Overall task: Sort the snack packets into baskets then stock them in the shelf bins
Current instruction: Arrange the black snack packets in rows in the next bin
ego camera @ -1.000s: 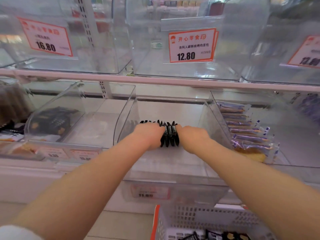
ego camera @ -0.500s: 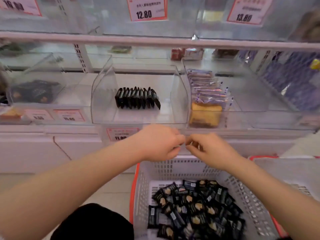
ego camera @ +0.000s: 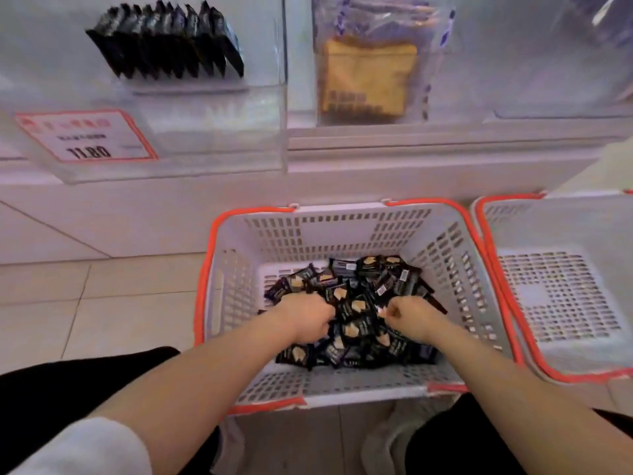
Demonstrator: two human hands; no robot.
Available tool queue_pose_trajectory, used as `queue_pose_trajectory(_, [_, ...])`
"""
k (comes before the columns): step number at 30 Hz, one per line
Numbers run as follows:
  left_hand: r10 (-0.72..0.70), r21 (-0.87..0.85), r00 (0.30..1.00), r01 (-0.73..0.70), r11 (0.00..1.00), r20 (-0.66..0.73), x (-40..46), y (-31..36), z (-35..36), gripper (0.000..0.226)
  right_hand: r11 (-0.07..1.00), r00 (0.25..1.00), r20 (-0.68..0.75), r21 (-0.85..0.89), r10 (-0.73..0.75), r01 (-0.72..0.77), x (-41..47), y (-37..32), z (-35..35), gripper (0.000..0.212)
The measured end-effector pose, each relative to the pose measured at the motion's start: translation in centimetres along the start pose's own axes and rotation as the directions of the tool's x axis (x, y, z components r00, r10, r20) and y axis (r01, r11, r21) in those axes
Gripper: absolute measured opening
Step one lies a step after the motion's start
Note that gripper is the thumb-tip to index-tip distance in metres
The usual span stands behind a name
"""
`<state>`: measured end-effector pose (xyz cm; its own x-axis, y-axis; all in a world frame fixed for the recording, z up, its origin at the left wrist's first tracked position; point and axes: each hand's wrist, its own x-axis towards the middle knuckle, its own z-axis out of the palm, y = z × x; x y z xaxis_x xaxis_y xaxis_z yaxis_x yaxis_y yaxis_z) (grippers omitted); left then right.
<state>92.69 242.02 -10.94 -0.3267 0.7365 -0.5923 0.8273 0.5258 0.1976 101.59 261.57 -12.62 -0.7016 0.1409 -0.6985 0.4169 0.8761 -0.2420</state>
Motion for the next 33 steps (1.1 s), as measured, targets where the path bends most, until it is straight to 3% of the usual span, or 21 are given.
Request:
queue_pose_trajectory(5, [-0.022, -0.045, 0.974, 0.033, 0.998, 0.225, 2.7, 0.2, 5.6, 0.026, 0.995, 0.986, 0.130, -0.023, 0.104, -0.101, 3.4, 1.6, 3.6, 0.030])
queue_pose_trajectory(10, [-0.122, -0.161, 0.948, 0.175, 0.971, 0.294, 4.4, -1.0, 9.1, 0.033, 0.989, 0.976, 0.156, -0.023, 0.151, -0.149, 5.4, 1.9, 6.2, 0.040])
queue_pose_trajectory(13, [-0.155, -0.171, 0.949, 0.207, 0.963, 0.276, 5.0, -1.8, 10.7, 0.038, 0.988, 0.978, 0.156, 0.044, 0.141, -0.150, 5.8, 2.7, 7.3, 0.050])
queue_pose_trajectory(16, [-0.218, -0.180, 0.964, 0.243, 0.953, 0.151, 5.8, -2.3, 11.7, 0.050, 0.977, 0.982, 0.149, 0.161, 0.119, -0.143, 6.1, 3.4, 7.7, 0.048])
queue_pose_trajectory(18, [-0.353, -0.294, 0.931, 0.365, 0.883, 0.095, 6.6, -2.3, 12.2, 0.053, 0.961, 0.987, 0.115, 0.237, 0.115, -0.140, 6.4, 3.6, 7.5, 0.044])
queue_pose_trajectory(20, [-0.507, -0.408, 0.855, 0.503, 0.762, 0.107, 7.4, -2.0, 12.5, 0.055, 0.925, 0.990, 0.062, 0.351, 0.128, -0.142, 6.5, 3.6, 7.2, 0.043])
queue_pose_trajectory(24, [-0.648, -0.558, 0.697, 0.683, 0.471, 0.306, 9.0, -1.3, 13.2, 0.053, 0.809, 0.984, -0.013, 0.571, 0.180, -0.140, 6.0, 3.2, 6.6, 0.037])
queue_pose_trajectory(26, [-0.632, -0.581, 0.693, 0.687, 0.436, 0.346, 9.3, -1.0, 13.4, 0.045, 0.734, 0.983, -0.019, 0.668, 0.185, -0.125, 5.5, 3.0, 6.4, 0.030])
queue_pose_trajectory(28, [-0.610, -0.641, 0.710, 0.658, 0.395, 0.352, 9.2, -0.9, 13.6, 0.052, 0.665, 0.981, -0.026, 0.738, 0.190, -0.109, 5.0, 2.9, 6.2, 0.024])
queue_pose_trajectory(33, [-0.587, -0.803, 0.769, 0.506, 0.314, 0.255, 7.9, -1.0, 12.8, 0.039, 0.582, 0.978, -0.031, 0.807, 0.206, -0.097, 4.2, 2.3, 5.7, 0.031])
